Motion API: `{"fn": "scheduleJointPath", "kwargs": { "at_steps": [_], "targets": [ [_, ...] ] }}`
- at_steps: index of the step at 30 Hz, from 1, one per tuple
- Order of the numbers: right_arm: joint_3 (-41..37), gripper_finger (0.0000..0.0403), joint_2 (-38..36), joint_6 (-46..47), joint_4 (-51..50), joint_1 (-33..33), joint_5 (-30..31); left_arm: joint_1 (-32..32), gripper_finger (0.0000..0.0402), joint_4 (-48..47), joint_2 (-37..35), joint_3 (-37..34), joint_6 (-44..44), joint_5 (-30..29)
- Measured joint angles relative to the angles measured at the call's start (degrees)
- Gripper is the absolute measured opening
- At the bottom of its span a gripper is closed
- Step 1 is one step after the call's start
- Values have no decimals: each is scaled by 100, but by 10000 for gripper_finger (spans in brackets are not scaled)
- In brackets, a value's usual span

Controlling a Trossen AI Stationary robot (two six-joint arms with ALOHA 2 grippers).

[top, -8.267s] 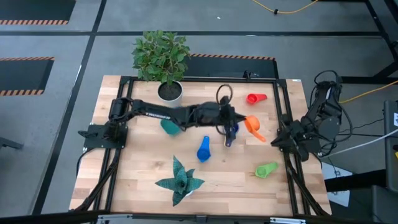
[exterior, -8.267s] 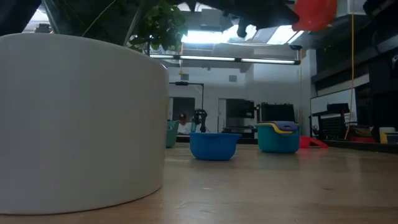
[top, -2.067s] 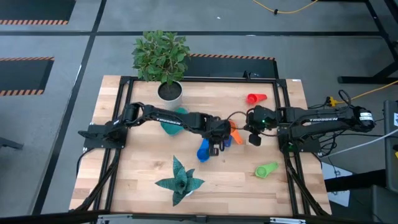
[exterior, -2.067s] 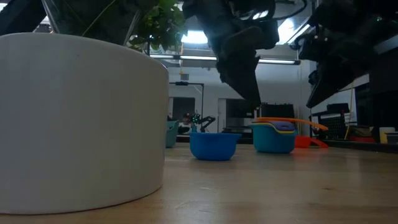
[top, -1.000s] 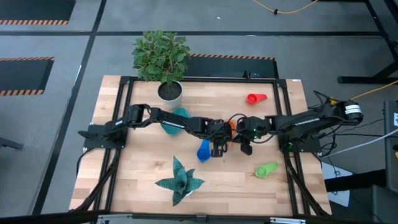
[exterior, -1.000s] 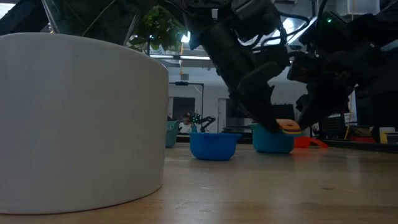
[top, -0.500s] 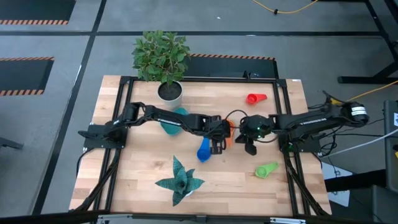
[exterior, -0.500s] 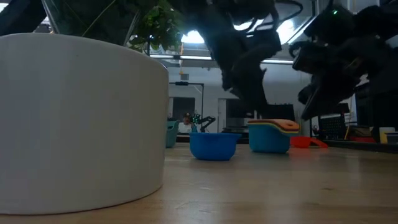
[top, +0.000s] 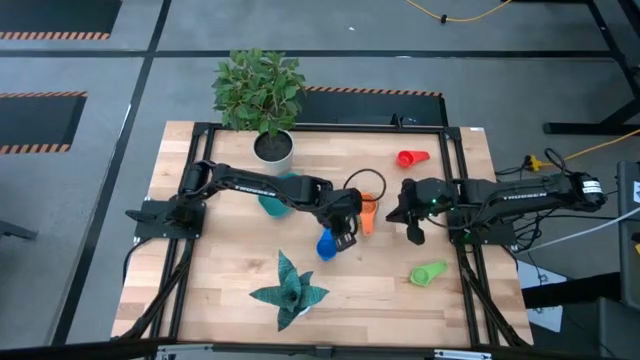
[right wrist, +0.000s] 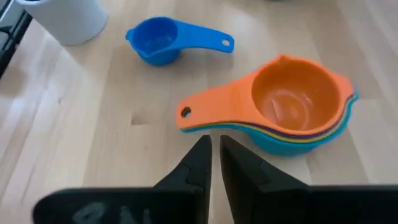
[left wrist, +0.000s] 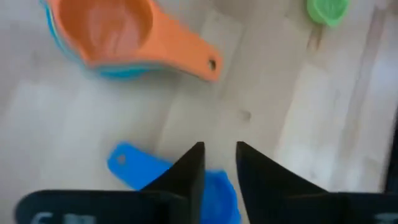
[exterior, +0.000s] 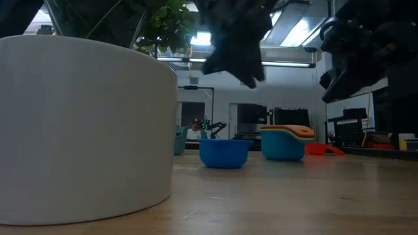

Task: Nest measuring cups in basket
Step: Stack the blue measuring cup on top of the orange measuring cup

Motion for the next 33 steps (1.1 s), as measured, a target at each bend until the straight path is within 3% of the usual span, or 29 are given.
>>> {"fn": "scheduleJointPath", "kwargs": {
  "at_steps": [6,13,23,33],
  "targets": [
    [0,39,-47,-28,-8,-16,78,-176,134,-1258,-7,-7,-1225,156],
    [0,39,-47,-31,-8,-16,79,-458,139,-1725,244,-9,-2458,147],
    [0,39,-45,-32,-7,-16,78,-564,138,-1555,504,-19,-3083,-248],
    [0,39,-41,-32,-36,-16,80,-564,138,-1354,736,-9,-3105,-305]
  ]
}}
